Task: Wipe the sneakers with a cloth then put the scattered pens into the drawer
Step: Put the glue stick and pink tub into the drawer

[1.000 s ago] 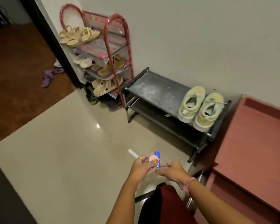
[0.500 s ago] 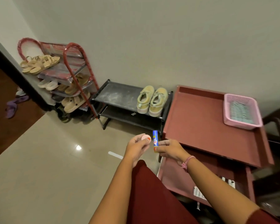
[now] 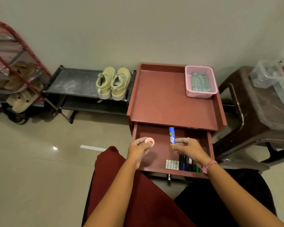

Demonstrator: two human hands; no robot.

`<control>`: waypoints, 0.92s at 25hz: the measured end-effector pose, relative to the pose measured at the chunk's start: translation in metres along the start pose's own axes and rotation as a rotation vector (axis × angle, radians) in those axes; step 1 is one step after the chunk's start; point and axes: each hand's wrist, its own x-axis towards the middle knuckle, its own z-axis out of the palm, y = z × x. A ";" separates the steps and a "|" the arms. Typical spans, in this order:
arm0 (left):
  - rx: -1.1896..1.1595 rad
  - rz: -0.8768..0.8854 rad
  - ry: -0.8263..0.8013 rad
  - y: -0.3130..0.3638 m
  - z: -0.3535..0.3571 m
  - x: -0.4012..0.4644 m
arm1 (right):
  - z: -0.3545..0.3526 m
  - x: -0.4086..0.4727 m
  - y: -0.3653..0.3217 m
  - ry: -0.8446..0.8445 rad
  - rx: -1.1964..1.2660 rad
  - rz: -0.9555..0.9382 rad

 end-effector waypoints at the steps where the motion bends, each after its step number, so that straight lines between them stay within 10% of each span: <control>1: 0.034 -0.025 -0.006 -0.008 0.004 0.004 | -0.009 0.001 0.007 0.013 -0.015 0.005; 11: 0.721 -0.089 0.096 -0.075 0.007 0.073 | -0.042 0.065 0.086 0.096 -0.419 0.138; 23: 1.179 -0.131 -0.151 -0.119 0.020 0.120 | -0.015 0.143 0.128 -0.112 -1.071 0.003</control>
